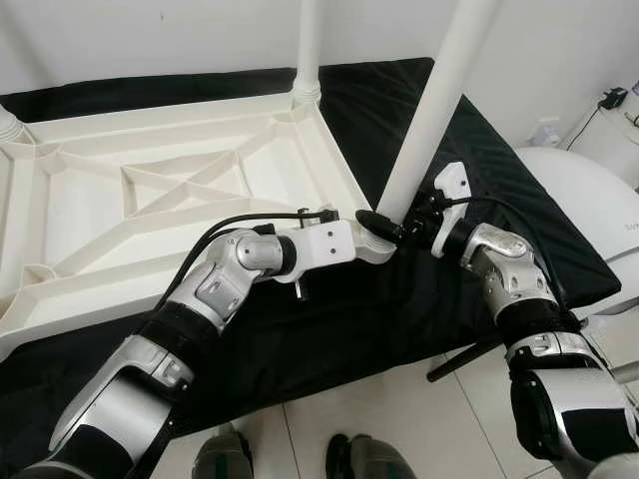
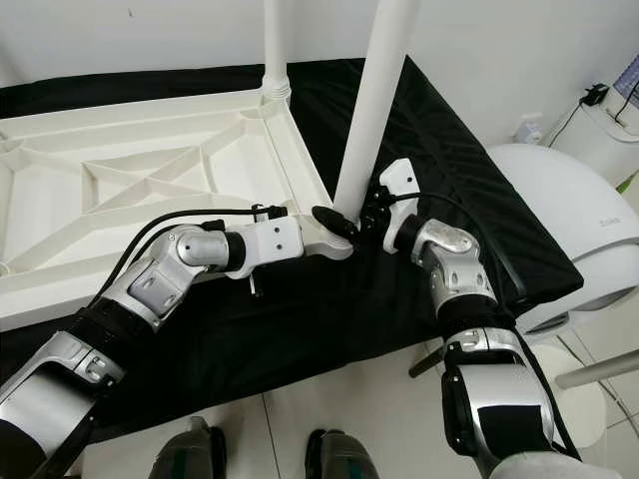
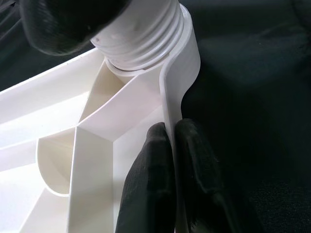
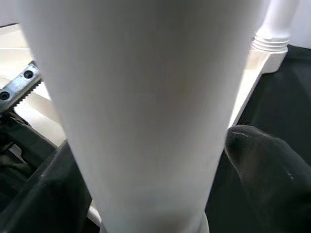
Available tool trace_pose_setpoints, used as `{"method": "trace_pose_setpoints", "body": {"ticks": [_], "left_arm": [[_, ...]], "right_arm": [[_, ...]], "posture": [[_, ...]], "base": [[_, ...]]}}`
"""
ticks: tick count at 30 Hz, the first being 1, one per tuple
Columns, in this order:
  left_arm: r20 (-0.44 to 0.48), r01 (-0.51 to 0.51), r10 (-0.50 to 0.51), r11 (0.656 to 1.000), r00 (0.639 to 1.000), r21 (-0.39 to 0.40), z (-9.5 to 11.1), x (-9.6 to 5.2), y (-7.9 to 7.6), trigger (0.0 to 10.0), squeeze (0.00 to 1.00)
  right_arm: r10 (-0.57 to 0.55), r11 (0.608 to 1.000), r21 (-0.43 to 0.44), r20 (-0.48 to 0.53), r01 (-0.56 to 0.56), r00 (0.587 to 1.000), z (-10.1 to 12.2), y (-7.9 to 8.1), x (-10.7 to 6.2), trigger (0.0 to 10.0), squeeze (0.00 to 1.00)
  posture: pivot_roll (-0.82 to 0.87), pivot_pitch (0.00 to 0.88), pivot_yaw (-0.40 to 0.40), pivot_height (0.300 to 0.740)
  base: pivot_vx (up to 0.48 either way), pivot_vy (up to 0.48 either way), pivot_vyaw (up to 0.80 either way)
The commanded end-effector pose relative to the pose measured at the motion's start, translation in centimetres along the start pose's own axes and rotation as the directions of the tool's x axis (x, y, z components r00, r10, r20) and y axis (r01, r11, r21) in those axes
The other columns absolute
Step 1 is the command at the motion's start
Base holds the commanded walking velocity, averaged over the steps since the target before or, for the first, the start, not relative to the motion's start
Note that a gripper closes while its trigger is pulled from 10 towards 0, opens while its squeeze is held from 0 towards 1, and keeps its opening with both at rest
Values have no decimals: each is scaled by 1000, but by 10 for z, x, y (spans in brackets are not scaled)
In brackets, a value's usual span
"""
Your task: Building children table
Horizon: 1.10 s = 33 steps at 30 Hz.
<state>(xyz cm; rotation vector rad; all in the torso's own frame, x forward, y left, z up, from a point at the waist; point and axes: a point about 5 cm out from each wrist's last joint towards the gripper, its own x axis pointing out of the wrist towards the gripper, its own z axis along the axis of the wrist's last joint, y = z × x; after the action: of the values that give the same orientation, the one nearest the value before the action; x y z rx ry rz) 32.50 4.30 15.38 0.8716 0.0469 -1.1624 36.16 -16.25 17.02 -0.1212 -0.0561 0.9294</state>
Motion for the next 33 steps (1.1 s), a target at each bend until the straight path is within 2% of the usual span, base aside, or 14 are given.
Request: {"method": "trace_pose_setpoints", "body": {"ticks": [1, 2, 3, 13, 14, 21, 23, 25, 27, 28, 33], "left_arm": [[3, 62, -62, 997, 998, 44, 3, 4, -9, 10000, 0], [4, 62, -63, 997, 998, 43, 4, 5, -9, 10000, 0], [5, 63, -63, 997, 998, 42, 4, 5, -9, 10000, 0], [3, 63, -63, 997, 998, 42, 3, 4, -9, 10000, 0], [3, 61, -61, 997, 998, 40, 3, 4, -8, 10000, 0], [4, 57, -57, 998, 998, 40, 4, 4, -8, 10000, 0], [7, 53, -54, 998, 999, 36, 5, 4, -8, 10000, 0], [7, 53, -54, 998, 999, 36, 5, 4, -8, 10000, 0], [9, 49, -49, 998, 999, 31, 5, 4, -7, 10000, 0], [9, 49, -49, 998, 999, 31, 5, 4, -7, 10000, 0], [8, 49, -49, 998, 999, 28, 4, 4, -8, 10000, 0]], "right_arm": [[14, 1000, -16, -17, -15, 1000, -1, -1, -2, 6706, 0], [19, 1000, -18, -15, -19, 1000, 0, -2, -2, 4902, 0], [22, 1000, -21, -15, -23, 1000, 0, -3, -2, 0, 0], [16, 1000, -18, -19, -16, 1000, -4, -5, -7, 0, 0], [-15, 1000, -14, -14, 15, 1000, -5, -6, -8, 10000, 0], [-61, 998, -2, 3, 61, 998, -9, -5, -9, 10000, 0], [-132, 991, -11, 9, 132, 991, -10, -4, -8, 10000, 0], [-132, 991, -11, 9, 132, 991, -10, -4, -8, 10000, 0], [-215, 976, -20, 3, 215, 977, -13, -4, -5, 10000, 0], [-215, 976, -20, 3, 215, 977, -13, -4, -5, 10000, 0], [-355, 935, -1, 13, 355, 935, -17, 3, 5, 10000, 0]], "posture": [[-21, 53, -25, 740], [-21, 55, -25, 740], [-21, 55, -25, 740], [-20, 62, -25, 740], [-24, 66, -25, 740], [-26, 73, -32, 740], [-27, 77, -36, 740], [-27, 77, -36, 740], [-29, 83, -38, 740], [-29, 83, -38, 740], [-33, 88, -39, 740]], "base": [[0, 0, 0], [0, 0, 0], [0, 0, 0], [0, 0, 0], [0, 0, 0], [0, 0, 0], [0, 0, 0], [0, 0, 0], [0, 0, 0], [0, 0, 0], [0, 0, 0]]}}
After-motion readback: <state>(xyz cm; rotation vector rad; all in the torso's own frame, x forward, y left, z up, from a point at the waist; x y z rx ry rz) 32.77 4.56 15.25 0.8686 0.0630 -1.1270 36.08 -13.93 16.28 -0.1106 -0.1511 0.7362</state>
